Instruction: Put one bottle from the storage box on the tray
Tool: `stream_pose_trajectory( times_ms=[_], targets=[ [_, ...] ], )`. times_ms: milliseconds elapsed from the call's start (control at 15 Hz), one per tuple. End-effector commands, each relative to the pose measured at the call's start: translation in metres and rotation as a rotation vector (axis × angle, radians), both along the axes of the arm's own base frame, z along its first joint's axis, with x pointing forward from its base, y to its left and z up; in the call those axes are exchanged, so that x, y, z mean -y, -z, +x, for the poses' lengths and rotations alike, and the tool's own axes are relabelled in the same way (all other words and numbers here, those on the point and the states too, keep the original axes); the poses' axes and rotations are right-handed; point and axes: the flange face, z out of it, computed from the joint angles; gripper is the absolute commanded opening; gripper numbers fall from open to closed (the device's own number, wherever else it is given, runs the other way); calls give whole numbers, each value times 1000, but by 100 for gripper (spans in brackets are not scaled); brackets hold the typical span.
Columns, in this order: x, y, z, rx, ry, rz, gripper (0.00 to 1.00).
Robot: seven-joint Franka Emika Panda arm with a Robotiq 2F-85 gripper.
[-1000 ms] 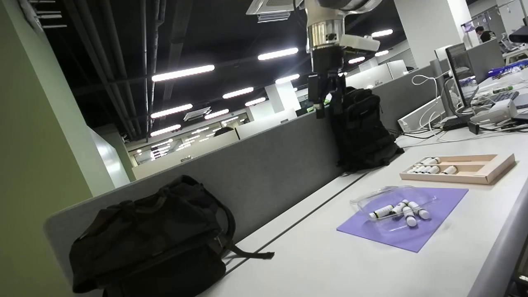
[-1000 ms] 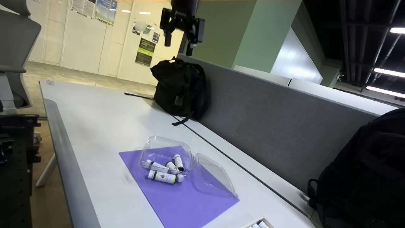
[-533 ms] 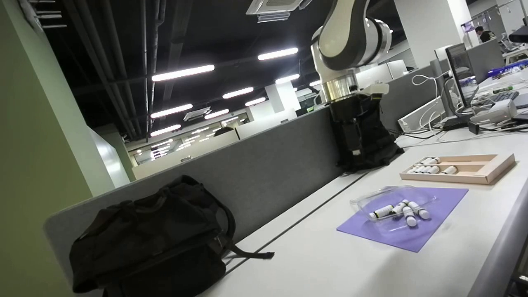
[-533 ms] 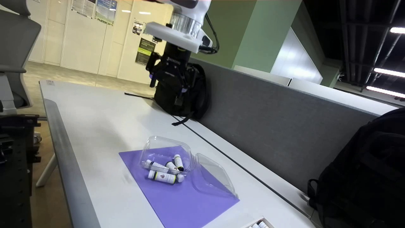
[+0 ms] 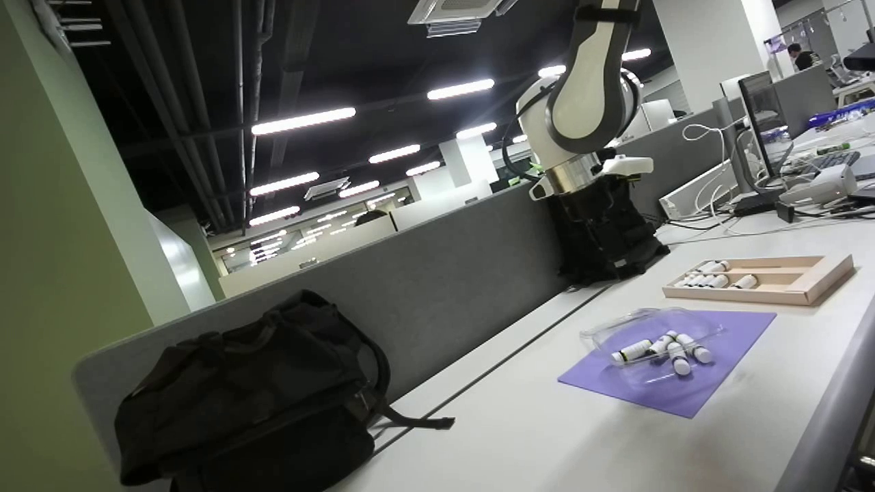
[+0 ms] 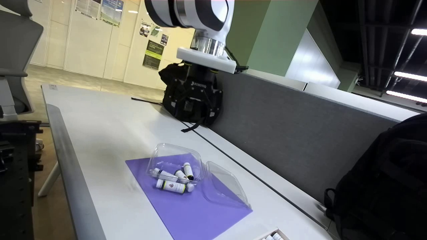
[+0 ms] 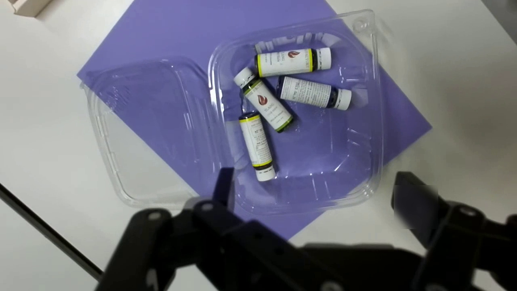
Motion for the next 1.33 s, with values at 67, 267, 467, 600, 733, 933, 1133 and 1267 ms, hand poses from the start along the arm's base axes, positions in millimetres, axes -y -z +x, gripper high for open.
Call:
stream_pose_trajectory(
  times_ms=[67, 267, 467, 600, 733, 933, 1133, 1267],
  targets=[
    [-1, -1, 1, -1, -1, 0, 100],
    [5, 13, -2, -7, -42, -47, 100],
    [15, 37, -5, -69, -69, -43, 100],
    [22, 53, -7, -105, -92, -38, 100],
    [30, 70, -8, -105, -154, -44, 100],
    [37, 92, -3, -78, -254, -35, 100],
    [35, 113, 0, -77, -321, -4, 100],
    [33, 126, 1, -77, -366, 8, 100]
  ],
)
